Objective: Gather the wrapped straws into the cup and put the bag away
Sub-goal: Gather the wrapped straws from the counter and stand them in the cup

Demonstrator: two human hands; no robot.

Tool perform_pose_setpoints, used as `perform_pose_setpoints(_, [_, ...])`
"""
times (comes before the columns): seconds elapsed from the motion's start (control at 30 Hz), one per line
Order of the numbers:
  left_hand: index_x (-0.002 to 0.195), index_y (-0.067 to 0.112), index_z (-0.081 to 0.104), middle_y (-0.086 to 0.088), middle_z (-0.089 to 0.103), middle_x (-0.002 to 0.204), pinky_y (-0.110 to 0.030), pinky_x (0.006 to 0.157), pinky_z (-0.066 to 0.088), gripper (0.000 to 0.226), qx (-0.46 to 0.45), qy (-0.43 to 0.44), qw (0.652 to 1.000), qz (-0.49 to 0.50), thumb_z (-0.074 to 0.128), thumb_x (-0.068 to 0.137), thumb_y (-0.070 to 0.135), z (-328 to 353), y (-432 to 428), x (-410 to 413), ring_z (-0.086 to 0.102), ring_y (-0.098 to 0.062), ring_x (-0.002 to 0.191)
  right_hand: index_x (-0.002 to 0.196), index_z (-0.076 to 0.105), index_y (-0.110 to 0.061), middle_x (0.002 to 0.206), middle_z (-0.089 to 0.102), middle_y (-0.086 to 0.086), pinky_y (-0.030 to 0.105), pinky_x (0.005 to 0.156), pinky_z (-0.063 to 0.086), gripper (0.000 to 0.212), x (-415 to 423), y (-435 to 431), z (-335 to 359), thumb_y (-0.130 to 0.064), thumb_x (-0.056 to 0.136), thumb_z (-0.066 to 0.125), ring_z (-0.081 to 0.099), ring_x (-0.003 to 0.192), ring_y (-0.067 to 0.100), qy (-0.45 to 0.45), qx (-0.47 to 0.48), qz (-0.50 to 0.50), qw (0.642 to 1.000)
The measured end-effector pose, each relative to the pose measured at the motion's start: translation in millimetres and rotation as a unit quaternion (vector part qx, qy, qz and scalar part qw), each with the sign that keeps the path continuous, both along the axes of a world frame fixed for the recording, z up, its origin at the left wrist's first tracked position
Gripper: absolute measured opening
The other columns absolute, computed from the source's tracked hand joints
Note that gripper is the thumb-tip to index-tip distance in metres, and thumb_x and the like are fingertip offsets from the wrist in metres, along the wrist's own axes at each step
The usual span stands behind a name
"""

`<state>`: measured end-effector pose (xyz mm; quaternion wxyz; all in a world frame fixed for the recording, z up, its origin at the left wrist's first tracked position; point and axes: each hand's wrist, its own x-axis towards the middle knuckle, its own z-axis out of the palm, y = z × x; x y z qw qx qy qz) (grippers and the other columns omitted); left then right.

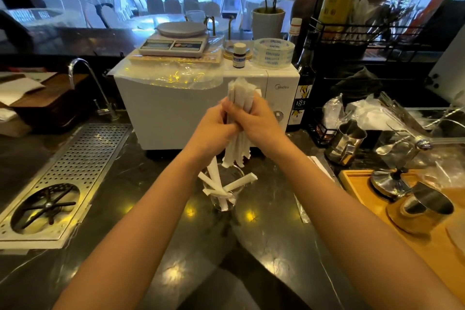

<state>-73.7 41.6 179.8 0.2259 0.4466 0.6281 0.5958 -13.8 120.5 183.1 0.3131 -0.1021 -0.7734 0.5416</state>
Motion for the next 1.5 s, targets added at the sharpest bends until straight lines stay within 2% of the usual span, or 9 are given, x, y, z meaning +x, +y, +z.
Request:
perform_pose_setpoints(0.13, [0.116,0.012,0.050,0.005,0.059,0.091,-0.021,0.075,0.050,0.036,-0.032,-0.050,0.998,0.038,0.044,0.085,-0.003,-29,3,-9,0.058,-0.007,0.089,0.103,0.054,-0.009,0.080,0.057,-0.002,0.023,0.075,0.049,0.015,-15,5,-32,-0.016,0.090,0.052,0.058,0.080,0.013,-0.041,-0.046,0.013,0.998])
perform_pose_setpoints(0.37, [0.124,0.014,0.047,0.000,0.060,0.100,-0.035,0.088,0.051,0.036,-0.068,-0.102,0.988,0.093,0.046,0.089,0.008,-64,5,-12,0.059,-0.020,0.103,0.103,0.053,-0.015,0.083,0.058,-0.005,0.015,0.071,0.049,0.014,-21,7,-55,-0.019,0.090,0.053,0.059,0.080,0.006,-0.086,-0.077,0.038,0.993])
perform_pose_setpoints(0.5, [0.123,0.016,0.048,0.000,0.060,0.100,-0.030,0.084,0.051,0.035,-0.070,-0.110,0.987,0.096,0.049,0.088,0.010,-74,4,-10,0.058,-0.020,0.104,0.099,0.052,-0.015,0.082,0.056,-0.004,0.019,0.073,0.048,0.011,-19,9,-64,-0.018,0.089,0.054,0.057,0.080,0.009,-0.090,-0.069,0.046,0.992])
perform_pose_setpoints(0.77, [0.116,0.018,0.048,0.000,0.059,0.103,-0.023,0.078,0.051,0.033,-0.070,-0.011,0.991,0.115,0.057,0.084,0.015,-86,-11,-21,0.059,-0.014,0.099,0.111,0.055,-0.013,0.104,0.055,-0.005,0.015,0.081,0.042,0.025,-14,11,-76,-0.016,0.087,0.058,0.051,0.100,0.009,-0.122,0.038,0.050,0.990])
perform_pose_setpoints(0.9, [0.127,0.021,0.034,0.008,0.053,0.086,-0.035,0.073,0.054,0.052,-0.075,0.061,0.982,0.161,0.061,0.082,0.017,-86,-19,-24,0.063,-0.024,0.085,0.117,0.056,-0.012,0.121,0.057,0.007,0.022,0.090,0.039,0.029,-10,13,-78,-0.019,0.089,0.054,0.049,0.107,0.011,-0.148,0.144,0.042,0.978])
perform_pose_setpoints(1.0, [0.132,0.022,0.031,-0.003,0.057,0.078,-0.044,0.071,0.055,0.056,-0.081,0.126,0.970,0.189,0.059,0.083,0.015,-87,-22,-25,0.064,-0.035,0.076,0.118,0.057,-0.014,0.122,0.058,0.007,0.025,0.093,0.040,0.029,-9,12,-80,-0.020,0.090,0.053,0.051,0.112,0.015,-0.154,0.173,0.040,0.972])
perform_pose_setpoints(1.17, [0.118,0.011,0.053,-0.012,0.062,0.113,-0.012,0.074,0.043,0.029,-0.087,0.213,0.957,0.178,0.049,0.090,0.016,-95,-20,-25,0.056,-0.013,0.095,0.114,0.061,-0.014,0.118,0.060,0.008,0.029,0.093,0.043,0.026,-9,12,-86,-0.019,0.092,0.049,0.054,0.110,0.017,-0.167,0.207,0.028,0.964])
perform_pose_setpoints(1.3, [0.115,0.005,0.057,-0.013,0.057,0.120,-0.021,0.087,0.038,0.029,-0.105,0.248,0.941,0.203,0.043,0.092,0.017,-98,-19,-26,0.054,-0.021,0.111,0.114,0.061,-0.013,0.119,0.061,0.007,0.028,0.093,0.043,0.026,-7,13,-88,-0.019,0.093,0.046,0.055,0.110,0.018,-0.200,0.229,0.026,0.952])
perform_pose_setpoints(1.5, [0.130,0.009,0.043,-0.017,0.062,0.115,-0.031,0.081,0.045,0.038,-0.118,0.231,0.937,0.235,0.041,0.092,0.012,-96,-22,-26,0.059,-0.027,0.096,0.122,0.056,-0.014,0.128,0.059,0.005,0.032,0.100,0.042,0.031,-5,16,-90,-0.018,0.095,0.041,0.053,0.118,0.019,-0.240,0.266,0.025,0.933])
